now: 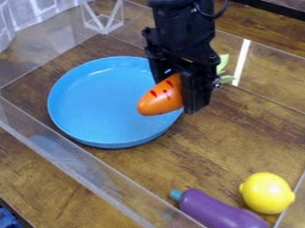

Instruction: Move the carrot to the left side

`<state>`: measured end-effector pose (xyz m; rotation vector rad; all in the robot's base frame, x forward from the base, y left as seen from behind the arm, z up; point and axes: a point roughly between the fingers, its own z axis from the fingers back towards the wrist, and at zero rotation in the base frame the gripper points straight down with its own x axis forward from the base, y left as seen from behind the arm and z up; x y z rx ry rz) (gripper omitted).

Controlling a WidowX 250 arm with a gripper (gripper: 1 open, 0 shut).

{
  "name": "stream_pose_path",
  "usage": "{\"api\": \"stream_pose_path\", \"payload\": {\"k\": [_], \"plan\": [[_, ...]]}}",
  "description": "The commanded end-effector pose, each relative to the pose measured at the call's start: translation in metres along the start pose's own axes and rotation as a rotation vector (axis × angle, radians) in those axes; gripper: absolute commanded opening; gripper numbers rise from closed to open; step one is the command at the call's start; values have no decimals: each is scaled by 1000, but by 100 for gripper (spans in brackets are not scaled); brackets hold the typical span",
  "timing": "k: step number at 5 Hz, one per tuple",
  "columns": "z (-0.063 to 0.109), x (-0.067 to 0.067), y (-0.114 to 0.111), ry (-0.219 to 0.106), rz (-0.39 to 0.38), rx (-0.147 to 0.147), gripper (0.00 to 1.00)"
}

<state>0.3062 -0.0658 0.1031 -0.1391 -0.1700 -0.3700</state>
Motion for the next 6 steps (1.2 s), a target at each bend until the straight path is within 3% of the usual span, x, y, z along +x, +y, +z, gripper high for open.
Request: {"api": "stream_pose_path", "payload": {"k": [1, 2, 3, 5, 6], "plan": [[20, -1, 12, -49, 32, 20, 0], [29, -7, 24, -54, 71, 34, 0], [36, -17, 62, -52, 138, 67, 0], [48, -50, 144, -51, 294, 121, 0], [51, -49, 147, -69, 327, 127, 0]]}}
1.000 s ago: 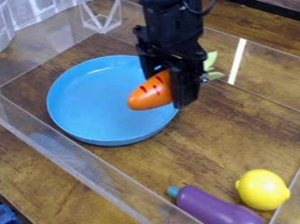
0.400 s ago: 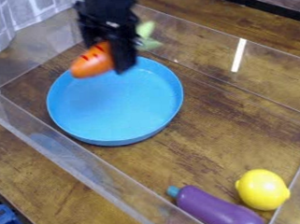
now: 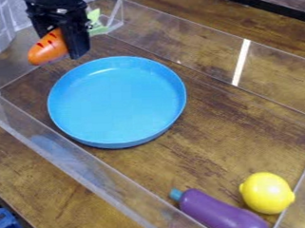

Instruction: Move the carrot to the left side

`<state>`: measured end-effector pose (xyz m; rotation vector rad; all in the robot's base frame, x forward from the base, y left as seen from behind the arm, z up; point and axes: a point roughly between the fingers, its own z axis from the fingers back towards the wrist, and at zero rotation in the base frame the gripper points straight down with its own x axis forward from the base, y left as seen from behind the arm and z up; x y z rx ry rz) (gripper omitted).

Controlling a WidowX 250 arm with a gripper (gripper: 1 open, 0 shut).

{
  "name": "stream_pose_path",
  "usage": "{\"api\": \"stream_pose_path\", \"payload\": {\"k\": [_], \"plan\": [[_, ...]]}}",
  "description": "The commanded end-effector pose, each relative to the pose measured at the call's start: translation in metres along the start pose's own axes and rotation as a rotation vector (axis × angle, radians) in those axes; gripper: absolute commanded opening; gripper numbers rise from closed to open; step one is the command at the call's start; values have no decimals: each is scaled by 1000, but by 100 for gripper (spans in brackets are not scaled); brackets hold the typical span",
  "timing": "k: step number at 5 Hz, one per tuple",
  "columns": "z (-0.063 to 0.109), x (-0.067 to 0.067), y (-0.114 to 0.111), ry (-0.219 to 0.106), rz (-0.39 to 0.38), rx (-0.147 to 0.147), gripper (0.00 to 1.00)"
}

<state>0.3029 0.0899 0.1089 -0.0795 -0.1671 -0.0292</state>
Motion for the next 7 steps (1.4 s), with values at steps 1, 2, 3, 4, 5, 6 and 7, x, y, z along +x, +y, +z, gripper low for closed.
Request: {"api": "stream_pose_path", "payload": {"k": [1, 2, 3, 4, 5, 6, 7], "plan": [[12, 12, 1, -66, -1, 24, 0], [3, 15, -8, -58, -71, 7, 0], [-6, 17, -18, -55, -133, -13, 0], [-8, 26, -11, -74, -147, -9, 0], [-4, 33, -8, -99, -156, -3, 0], [-1, 40, 0, -110, -182, 3, 0], [-12, 43, 6, -103, -207, 7, 0]]}}
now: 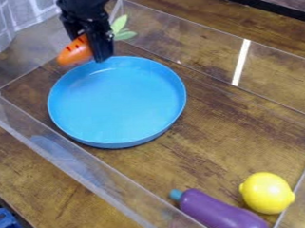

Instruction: Move the carrot to the left side

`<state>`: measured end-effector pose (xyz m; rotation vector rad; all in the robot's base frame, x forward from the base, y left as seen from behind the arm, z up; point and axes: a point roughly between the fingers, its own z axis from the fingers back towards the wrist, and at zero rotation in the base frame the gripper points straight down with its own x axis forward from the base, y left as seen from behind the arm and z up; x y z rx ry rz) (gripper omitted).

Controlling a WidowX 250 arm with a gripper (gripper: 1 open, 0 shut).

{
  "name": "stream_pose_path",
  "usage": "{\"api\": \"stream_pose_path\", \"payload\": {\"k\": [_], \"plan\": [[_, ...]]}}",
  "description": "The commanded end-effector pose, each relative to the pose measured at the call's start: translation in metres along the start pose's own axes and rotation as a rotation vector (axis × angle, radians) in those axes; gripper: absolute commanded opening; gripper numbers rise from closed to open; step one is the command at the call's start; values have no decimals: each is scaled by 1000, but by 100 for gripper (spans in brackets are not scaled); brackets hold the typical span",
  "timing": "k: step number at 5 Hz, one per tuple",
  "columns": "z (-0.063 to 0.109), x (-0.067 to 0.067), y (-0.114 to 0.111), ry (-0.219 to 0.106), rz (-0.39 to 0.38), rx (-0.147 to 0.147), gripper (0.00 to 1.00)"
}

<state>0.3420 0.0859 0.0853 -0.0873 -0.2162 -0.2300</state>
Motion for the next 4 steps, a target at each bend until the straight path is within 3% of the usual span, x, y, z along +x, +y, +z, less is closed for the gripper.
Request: {"api": "stream_pose_path", "payload": {"k": [1, 3, 4], "plan": [[9, 9, 14, -52, -30, 37, 0], [-7, 10, 24, -60, -39, 47, 0], [0, 12, 23, -59, -28, 50, 100]]}}
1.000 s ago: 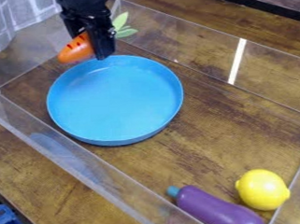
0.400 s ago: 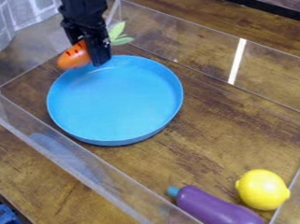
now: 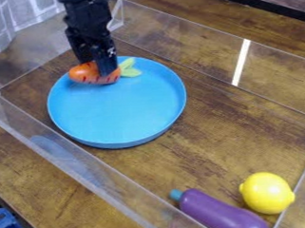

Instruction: Move the carrot to the left side

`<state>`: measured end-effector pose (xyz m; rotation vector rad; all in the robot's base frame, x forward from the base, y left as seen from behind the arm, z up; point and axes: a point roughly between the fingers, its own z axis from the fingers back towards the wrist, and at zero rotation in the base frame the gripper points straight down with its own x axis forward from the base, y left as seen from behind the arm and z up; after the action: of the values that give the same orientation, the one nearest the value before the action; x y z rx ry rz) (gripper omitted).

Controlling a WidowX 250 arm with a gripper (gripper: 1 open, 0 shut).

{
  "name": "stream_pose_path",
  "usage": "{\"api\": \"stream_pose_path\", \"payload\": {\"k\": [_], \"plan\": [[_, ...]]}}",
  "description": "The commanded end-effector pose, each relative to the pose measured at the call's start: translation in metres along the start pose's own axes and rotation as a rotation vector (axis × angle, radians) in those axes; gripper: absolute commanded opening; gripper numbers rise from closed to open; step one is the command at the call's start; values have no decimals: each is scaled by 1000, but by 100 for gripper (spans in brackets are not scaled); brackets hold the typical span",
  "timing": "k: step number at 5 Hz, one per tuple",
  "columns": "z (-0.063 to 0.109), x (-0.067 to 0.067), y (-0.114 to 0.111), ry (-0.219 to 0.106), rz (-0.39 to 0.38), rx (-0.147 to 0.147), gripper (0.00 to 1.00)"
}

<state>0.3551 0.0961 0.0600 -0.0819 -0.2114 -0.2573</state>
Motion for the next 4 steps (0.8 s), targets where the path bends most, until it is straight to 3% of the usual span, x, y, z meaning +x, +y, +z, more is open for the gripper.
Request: {"api": "stream_pose_path", "payload": {"k": [1, 3, 4], "plan": [[31, 9, 5, -62, 1, 53, 100], [24, 20, 7, -57, 76, 72, 100], [27, 23, 14, -53, 46, 69, 100]]}}
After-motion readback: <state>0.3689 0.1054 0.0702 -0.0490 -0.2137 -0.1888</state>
